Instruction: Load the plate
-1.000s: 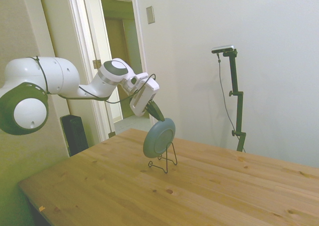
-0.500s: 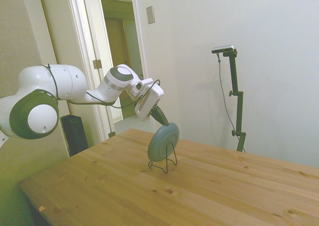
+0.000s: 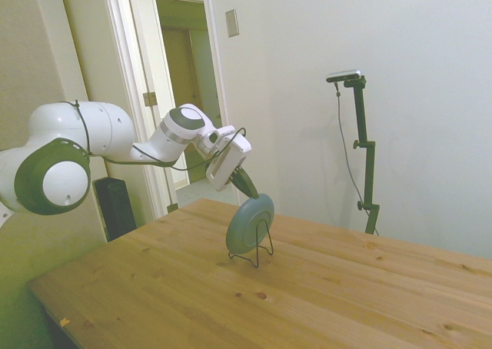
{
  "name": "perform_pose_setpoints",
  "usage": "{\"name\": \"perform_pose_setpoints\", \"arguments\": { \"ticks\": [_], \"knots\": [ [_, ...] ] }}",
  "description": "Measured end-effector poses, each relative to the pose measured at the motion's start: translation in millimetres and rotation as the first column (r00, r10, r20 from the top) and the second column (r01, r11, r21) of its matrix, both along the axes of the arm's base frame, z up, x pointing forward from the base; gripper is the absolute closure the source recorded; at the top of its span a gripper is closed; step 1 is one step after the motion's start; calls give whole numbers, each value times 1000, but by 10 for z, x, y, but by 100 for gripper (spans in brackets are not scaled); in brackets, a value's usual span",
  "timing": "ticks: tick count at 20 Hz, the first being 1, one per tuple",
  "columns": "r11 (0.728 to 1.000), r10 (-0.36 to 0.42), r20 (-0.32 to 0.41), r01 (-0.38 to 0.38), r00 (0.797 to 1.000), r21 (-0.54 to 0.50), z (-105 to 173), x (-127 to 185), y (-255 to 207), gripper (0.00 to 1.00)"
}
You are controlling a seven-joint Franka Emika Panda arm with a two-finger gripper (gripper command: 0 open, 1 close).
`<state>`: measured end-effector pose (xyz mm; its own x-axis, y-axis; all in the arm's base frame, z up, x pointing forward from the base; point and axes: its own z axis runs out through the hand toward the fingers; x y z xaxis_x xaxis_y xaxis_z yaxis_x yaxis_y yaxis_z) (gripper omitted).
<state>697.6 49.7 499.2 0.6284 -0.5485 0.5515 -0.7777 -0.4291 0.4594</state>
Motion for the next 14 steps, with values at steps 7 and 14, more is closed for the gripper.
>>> {"name": "perform_pose_setpoints", "arguments": {
  "ticks": [7,14],
  "knots": [
    [1000,16,-1,-16,1000,3,-31,-26,8,0],
    [997,43,4,-43,999,66,191,-289,88,0]
  ]
}}
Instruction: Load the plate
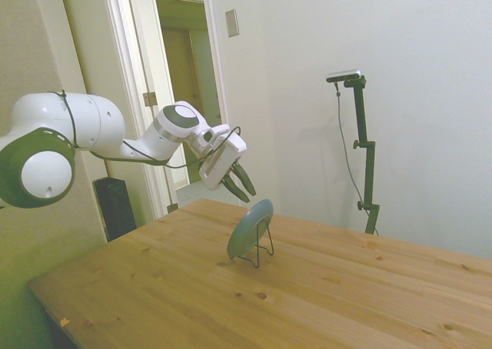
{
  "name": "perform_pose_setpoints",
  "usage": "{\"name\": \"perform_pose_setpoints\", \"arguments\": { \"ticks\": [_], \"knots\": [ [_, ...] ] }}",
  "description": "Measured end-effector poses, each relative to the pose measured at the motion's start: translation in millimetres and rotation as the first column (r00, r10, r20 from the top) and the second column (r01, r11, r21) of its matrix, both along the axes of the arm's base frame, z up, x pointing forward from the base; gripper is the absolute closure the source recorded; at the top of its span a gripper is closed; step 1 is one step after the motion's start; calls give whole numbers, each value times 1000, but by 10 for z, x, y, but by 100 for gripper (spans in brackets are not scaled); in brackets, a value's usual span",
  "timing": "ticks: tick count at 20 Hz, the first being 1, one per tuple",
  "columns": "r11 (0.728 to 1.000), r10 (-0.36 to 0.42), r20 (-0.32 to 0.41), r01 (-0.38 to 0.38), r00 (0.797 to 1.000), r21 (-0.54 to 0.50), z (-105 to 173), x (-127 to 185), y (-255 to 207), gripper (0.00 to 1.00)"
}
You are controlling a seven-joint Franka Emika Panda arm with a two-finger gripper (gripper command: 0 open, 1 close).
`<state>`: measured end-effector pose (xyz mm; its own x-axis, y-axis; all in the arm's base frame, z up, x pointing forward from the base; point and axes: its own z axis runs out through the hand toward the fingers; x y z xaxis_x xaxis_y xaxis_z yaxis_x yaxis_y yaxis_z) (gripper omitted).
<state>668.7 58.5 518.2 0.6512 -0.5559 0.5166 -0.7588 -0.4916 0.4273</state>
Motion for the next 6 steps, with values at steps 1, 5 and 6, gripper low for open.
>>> {"name": "perform_pose_setpoints", "arguments": {
  "ticks": [1,5,6],
  "knots": [
    [999,8,0,-8,1000,41,94,-74,46,0],
    [973,53,-6,-50,999,226,544,-502,210,0],
    [959,67,-15,-60,998,276,642,-642,237,0]
  ]
}}
